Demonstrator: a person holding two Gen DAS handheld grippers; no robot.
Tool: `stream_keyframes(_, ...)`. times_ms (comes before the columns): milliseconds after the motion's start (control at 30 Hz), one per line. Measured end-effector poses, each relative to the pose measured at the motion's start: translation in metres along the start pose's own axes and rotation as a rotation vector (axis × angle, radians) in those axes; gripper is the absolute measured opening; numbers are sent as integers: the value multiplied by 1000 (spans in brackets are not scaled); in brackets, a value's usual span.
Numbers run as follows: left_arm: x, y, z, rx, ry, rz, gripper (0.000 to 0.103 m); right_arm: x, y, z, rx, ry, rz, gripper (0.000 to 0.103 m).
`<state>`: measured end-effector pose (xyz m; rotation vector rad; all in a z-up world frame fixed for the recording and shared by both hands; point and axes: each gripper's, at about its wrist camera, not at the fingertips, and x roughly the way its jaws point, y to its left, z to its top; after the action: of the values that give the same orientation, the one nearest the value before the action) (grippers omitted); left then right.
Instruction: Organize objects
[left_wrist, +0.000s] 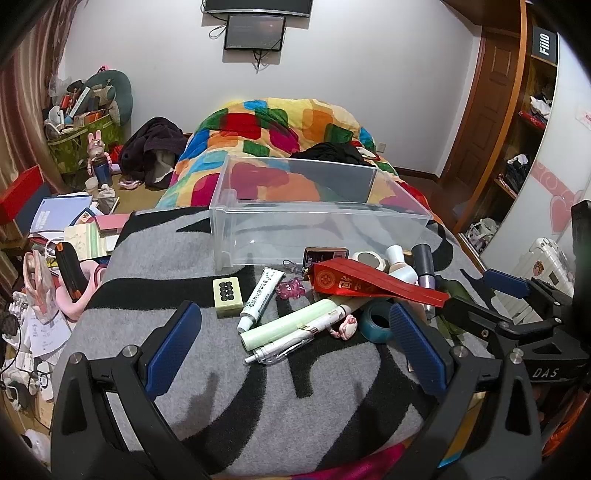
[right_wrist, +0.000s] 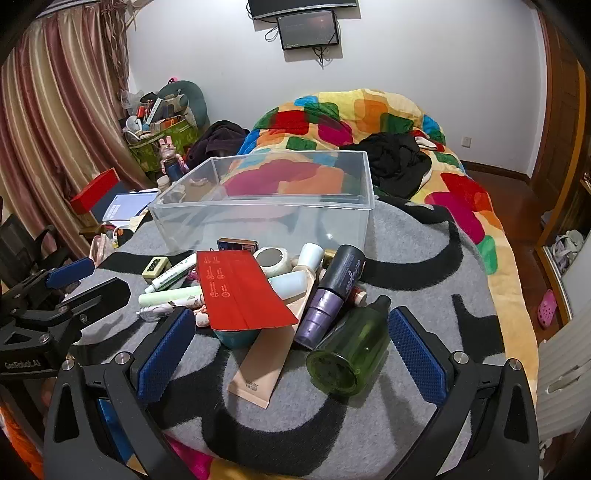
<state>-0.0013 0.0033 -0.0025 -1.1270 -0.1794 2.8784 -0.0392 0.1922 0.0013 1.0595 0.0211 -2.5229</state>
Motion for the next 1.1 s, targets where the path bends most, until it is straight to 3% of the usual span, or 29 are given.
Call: stream_keyframes(1100,4,3,-3,-19,9,-16,103,1,0,-1,1,11,5,103)
